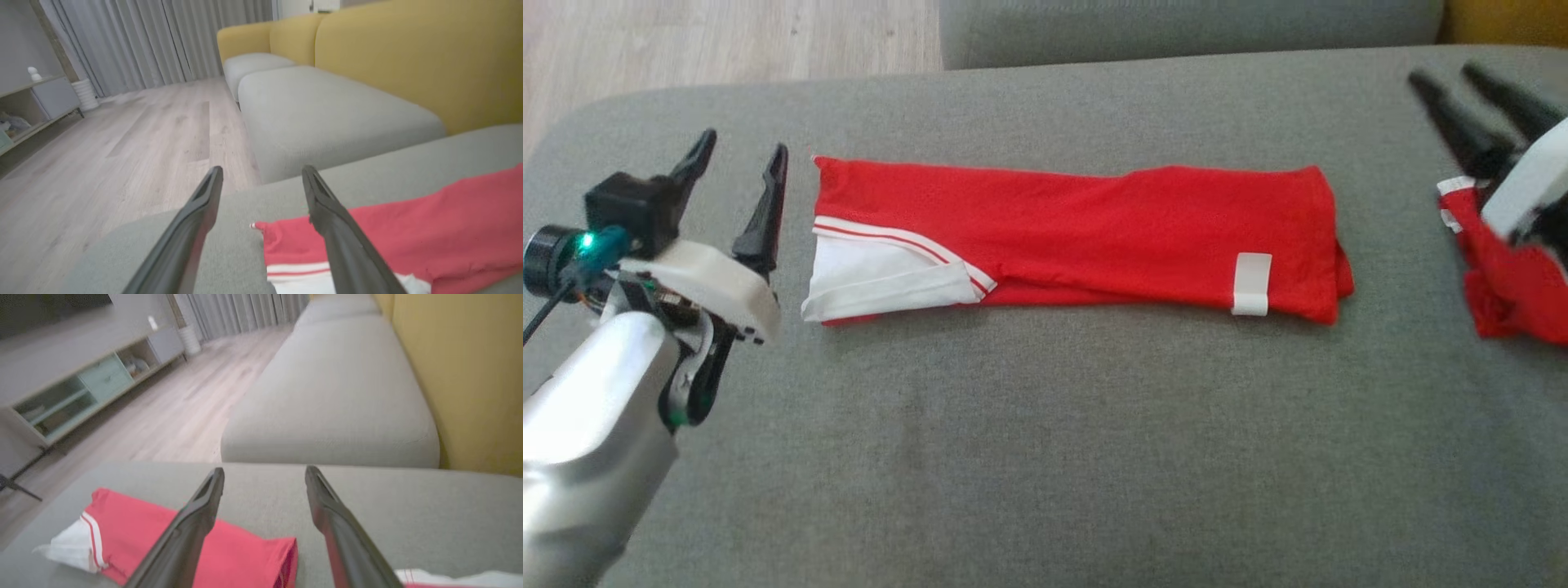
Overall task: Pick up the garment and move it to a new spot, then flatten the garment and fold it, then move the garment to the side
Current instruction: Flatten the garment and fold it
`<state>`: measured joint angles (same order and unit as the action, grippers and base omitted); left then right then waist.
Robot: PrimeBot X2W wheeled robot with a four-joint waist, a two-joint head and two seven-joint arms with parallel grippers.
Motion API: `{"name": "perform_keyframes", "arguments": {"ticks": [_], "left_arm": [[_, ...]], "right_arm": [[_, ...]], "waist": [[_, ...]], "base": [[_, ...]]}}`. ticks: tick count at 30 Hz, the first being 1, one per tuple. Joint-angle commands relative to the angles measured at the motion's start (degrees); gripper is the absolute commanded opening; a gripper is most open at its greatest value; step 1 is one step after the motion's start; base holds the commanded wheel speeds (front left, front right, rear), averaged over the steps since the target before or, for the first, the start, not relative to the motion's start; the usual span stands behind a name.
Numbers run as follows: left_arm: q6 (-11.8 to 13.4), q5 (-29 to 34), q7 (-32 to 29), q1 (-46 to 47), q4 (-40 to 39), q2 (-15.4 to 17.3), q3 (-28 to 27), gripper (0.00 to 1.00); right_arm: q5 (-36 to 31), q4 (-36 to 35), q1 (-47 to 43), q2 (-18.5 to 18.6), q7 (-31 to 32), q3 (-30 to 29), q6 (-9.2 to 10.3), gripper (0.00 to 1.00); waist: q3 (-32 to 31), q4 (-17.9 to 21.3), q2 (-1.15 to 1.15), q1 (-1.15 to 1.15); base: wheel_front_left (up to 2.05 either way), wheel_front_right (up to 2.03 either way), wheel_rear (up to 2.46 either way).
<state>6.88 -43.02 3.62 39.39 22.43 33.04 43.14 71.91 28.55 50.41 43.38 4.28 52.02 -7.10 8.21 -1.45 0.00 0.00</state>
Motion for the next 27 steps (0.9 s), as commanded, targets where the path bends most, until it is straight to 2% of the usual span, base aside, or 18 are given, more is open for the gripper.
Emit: {"name": "perform_keyframes", "arguments": {"ticks": [1,5,8,11,13,14,15,19,22,24,27], "left_arm": [[0.95,-0.43,1.73,1.34,-1.93,1.55,-3.63,1.0],[4.16,-1.82,7.63,-0.34,-4.39,-0.09,-7.28,1.0],[5.99,-2.9,10.46,-2.94,-7.07,-1.89,-10.75,1.0],[7.4,-2.1,11.28,-6.9,-10.26,-4.25,-15.05,1.0],[8.31,1.24,11.33,-10.24,-13.41,-6.48,-19.3,1.0],[8.31,1.24,11.33,-10.24,-13.41,-6.48,-19.3,1.0],[8.81,3.25,11.34,-12.34,-14.84,-8.03,-21.68,1.0],[7.32,11.53,11.36,-20.96,-16.88,-13.56,-26.62,1.0],[5.18,15.4,11.36,-25.81,-16.25,-17.41,-29.59,1.0],[3.65,17.3,11.37,-28.37,-15.79,-20.21,-31.39,1.0],[1.57,19.73,11.37,-30.99,-14.97,-23.72,-34.37,1.0]], "right_arm": [[0.07,-0.76,0.25,0.27,-2.52,-1.46,-0.39,1.0],[-2.72,0.03,-0.36,-2.77,-11.41,-4.55,-0.39,1.0],[-5.54,1.07,-2.04,-7.32,-17.25,-7.5,-0.39,1.0],[-10.13,2.07,-5.28,-13.06,-19.09,-12.53,-0.39,1.0],[-14.73,1.34,-8.62,-17.68,-19.22,-19.07,-0.39,1.0],[-14.73,1.34,-8.62,-17.68,-19.22,-19.07,-0.39,1.0],[-17.35,0.54,-11.17,-20.21,-19.23,-22.38,-0.39,1.0],[-31.22,-4.13,-22.62,-29.48,-19.26,-34.52,-0.39,1.0],[-40.51,-7.25,-30.43,-35.88,-19.26,-40.77,-0.39,1.0],[-44.12,-8.75,-34.19,-38.54,-19.27,-43.93,-0.39,1.0],[-46.77,-10.55,-37.4,-40.12,-19.27,-45.63,-0.39,1.0]], "waist": [[-0.51,0.07,0.0,0.0],[-1.49,0.05,0.0,0.0],[-2.24,0.19,0.0,0.0],[-2.98,0.32,0.0,0.0],[-3.28,0.34,0.0,0.0],[-3.28,0.34,0.0,0.0],[-3.46,0.29,0.0,0.0],[-3.57,-0.04,0.0,0.0],[-3.47,-0.12,0.0,0.0],[-3.37,-0.21,0.0,0.0],[-2.8,-0.2,0.0,0.0]], "base": [[0.0,0.0,0.0],[0.0,0.0,0.0],[0.0,0.0,0.0],[0.0,0.0,0.0],[0.0,0.0,0.0],[0.0,0.0,0.0],[0.0,0.0,0.0],[0.0,0.0,0.0],[0.0,0.0,0.0],[0.0,0.0,0.0],[0.0,0.0,0.0]]}}
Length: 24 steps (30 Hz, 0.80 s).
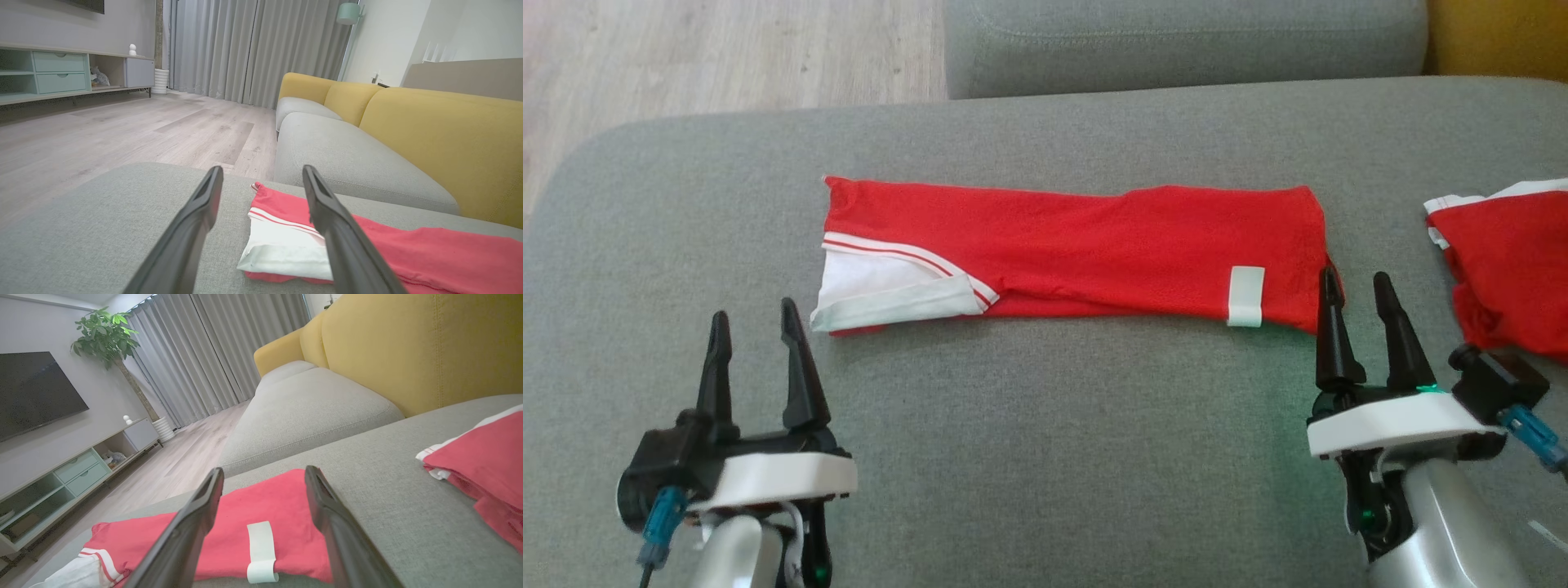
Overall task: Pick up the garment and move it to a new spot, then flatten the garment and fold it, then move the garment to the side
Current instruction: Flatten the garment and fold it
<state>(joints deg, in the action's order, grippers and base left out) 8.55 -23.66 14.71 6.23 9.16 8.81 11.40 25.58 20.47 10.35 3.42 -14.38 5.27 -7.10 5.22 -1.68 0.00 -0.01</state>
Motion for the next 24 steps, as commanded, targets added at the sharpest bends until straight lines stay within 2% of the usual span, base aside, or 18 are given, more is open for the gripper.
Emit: {"name": "perform_keyframes", "arguments": {"ticks": [1,5,9,13,17,21,24], "left_arm": [[-0.74,0.99,0.28,1.72,-1.55,-0.47,-3.8,1.0],[-3.86,3.99,0.29,1.62,-1.08,-2.83,-6.76,1.0],[-6.33,6.58,0.29,3.63,-0.77,-4.01,-8.03,1.0],[-8.47,7.56,0.29,5.73,0.62,-4.87,-8.48,1.0],[-9.52,8.47,0.29,6.99,1.71,-5.4,-8.99,1.0],[-10.26,9.07,0.29,7.55,2.52,-5.69,-9.36,1.0],[-10.59,9.33,0.29,7.95,2.69,-5.81,-9.73,1.0]], "right_arm": [[-0.92,-2.95,2.21,-0.33,-0.61,0.99,-0.39,1.0],[-0.92,-4.05,2.05,-0.51,-0.62,1.12,-0.39,1.0],[-3.62,-2.2,4.28,-0.53,-0.62,-1.29,-0.39,1.0],[-8.19,3.99,8.47,-0.53,0.07,-6.34,-0.39,1.0],[-11.28,11.42,12.46,-0.54,1.79,-11.88,-0.39,1.0],[-15.07,18.6,15.05,-0.54,3.37,-14.68,-0.39,1.0],[-14.66,23.16,16.79,-0.54,3.61,-14.61,-0.39,1.0]], "waist": [[0.37,0.06,0.0,0.01],[1.54,-0.14,0.0,0.01],[3.87,-0.75,0.0,0.01],[6.28,-1.83,0.0,0.01],[8.15,-2.76,0.0,0.01],[9.27,-3.43,0.0,0.01],[9.82,-3.78,0.0,0.01]], "base": [[0.0,0.0,0.0],[0.0,0.0,0.0],[0.0,0.0,0.0],[0.0,0.0,0.0],[0.0,0.0,0.0],[0.0,0.0,0.0],[0.0,0.0,0.0]]}}
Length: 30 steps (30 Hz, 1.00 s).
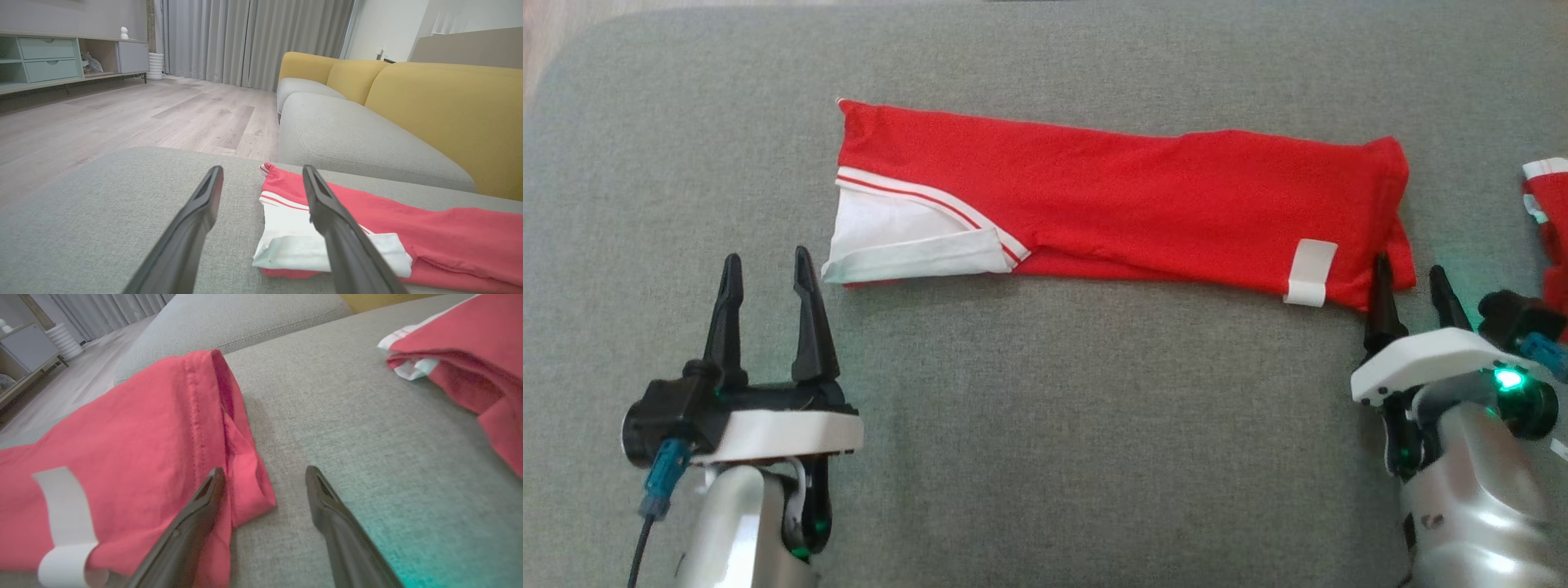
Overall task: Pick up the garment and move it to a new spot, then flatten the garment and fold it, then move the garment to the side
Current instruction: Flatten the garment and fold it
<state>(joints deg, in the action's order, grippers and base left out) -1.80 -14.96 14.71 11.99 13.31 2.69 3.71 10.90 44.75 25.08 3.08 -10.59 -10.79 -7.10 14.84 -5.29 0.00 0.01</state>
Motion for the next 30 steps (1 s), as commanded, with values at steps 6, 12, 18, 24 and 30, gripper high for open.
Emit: {"name": "perform_keyframes", "arguments": {"ticks": [6,12,18,24,30], "left_arm": [[-0.58,1.06,0.29,2.75,-1.16,0.22,-2.57,1.0],[-0.44,0.95,0.29,2.78,-1.21,0.21,-2.69,1.0],[-0.21,0.99,0.29,1.81,-1.21,0.2,-3.02,1.0],[-0.2,0.69,0.29,1.12,-1.34,0.2,-2.92,1.0],[-0.03,0.2,0.29,0.68,-1.25,0.2,-2.21,1.0]], "right_arm": [[-0.02,5.57,4.65,-0.2,-0.52,3.09,-0.39,1.0],[-0.52,8.95,6.24,-0.2,-1.06,4.2,-0.39,0.0],[-5.82,7.53,6.85,0.63,-2.8,-1.75,-0.39,0.0],[-10.01,1.71,6.29,4.22,-1.46,-9.57,-0.39,0.0],[-9.68,-6.03,5.53,4.25,3.35,-10.18,-0.39,0.0]], "waist": [[0.46,-0.39,0.0,-0.01],[0.17,-0.14,0.0,-0.01],[-1.49,1.06,0.0,-0.01],[-3.19,2.14,0.0,-0.01],[-5.17,2.51,0.0,-0.01]], "base": [[0.0,0.0,0.0],[0.0,0.0,0.0],[0.0,0.0,0.0],[0.0,0.0,0.0],[0.0,0.0,0.0]]}}
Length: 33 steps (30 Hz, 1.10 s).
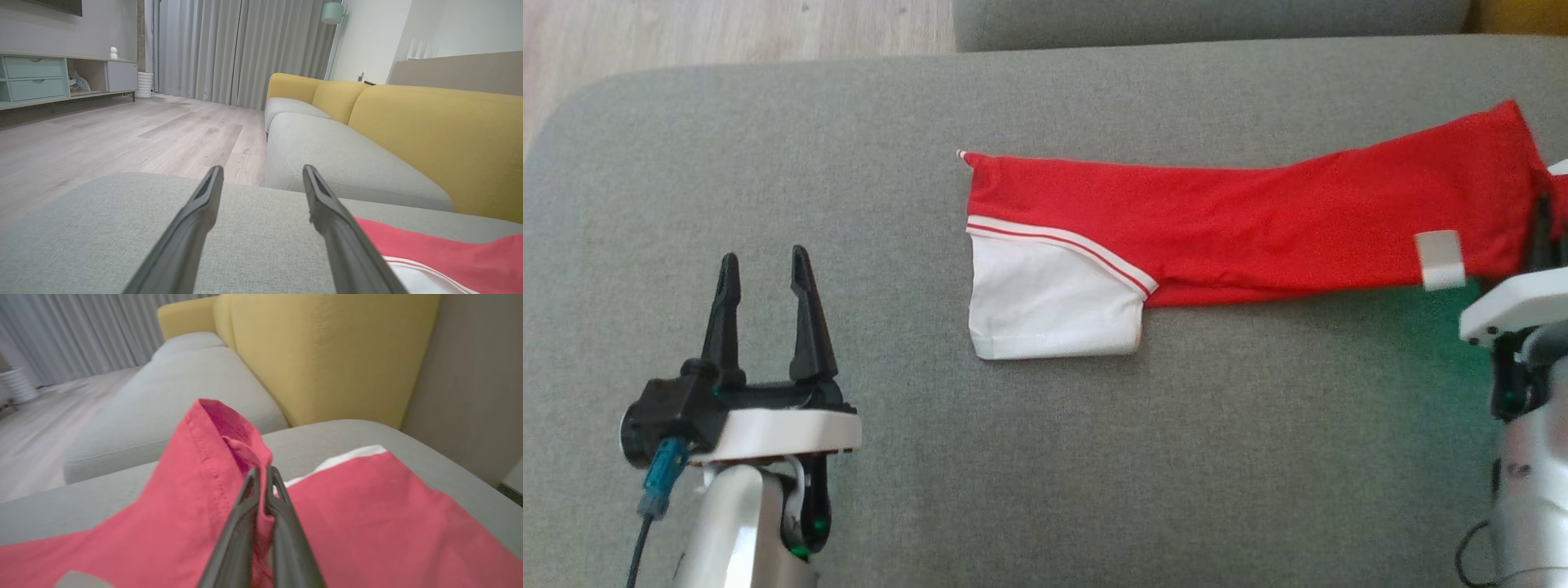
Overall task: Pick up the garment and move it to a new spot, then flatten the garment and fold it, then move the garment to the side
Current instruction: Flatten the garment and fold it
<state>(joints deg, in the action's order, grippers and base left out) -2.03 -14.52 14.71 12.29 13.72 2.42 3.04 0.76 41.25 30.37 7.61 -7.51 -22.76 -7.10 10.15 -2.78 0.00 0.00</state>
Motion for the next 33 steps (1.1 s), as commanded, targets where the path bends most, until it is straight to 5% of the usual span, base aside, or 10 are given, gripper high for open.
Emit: {"name": "perform_keyframes", "arguments": {"ticks": [1,9,16,33], "left_arm": [[0.21,-0.31,0.29,0.31,-1.61,0.46,-1.47,1.0],[0.36,-1.67,0.29,-0.32,-1.55,0.46,-0.48,1.0],[0.39,-1.66,0.29,0.08,-1.47,0.46,0.97,1.0],[0.95,-3.04,0.29,2.76,-0.93,0.46,5.61,1.0]], "right_arm": [[1.16,-3.55,0.15,-0.83,0.9,2.45,-0.39,0.0],[7.8,-12.14,-0.79,-4.26,5.32,11.84,-0.39,0.0],[20.46,-15.75,0.0,-4.7,7.89,26.55,-0.39,0.0],[32.0,1.0,8.25,-4.72,-1.28,50.05,-0.39,0.0]], "waist": [[-0.94,-0.07,0.0,0.0],[-3.95,-1.81,0.0,0.0],[-5.22,-5.36,0.0,0.0],[-0.77,-15.52,0.0,0.0]], "base": [[0.0,0.0,0.0],[0.0,0.0,0.0],[0.0,0.0,0.0],[0.0,0.0,0.0]]}}
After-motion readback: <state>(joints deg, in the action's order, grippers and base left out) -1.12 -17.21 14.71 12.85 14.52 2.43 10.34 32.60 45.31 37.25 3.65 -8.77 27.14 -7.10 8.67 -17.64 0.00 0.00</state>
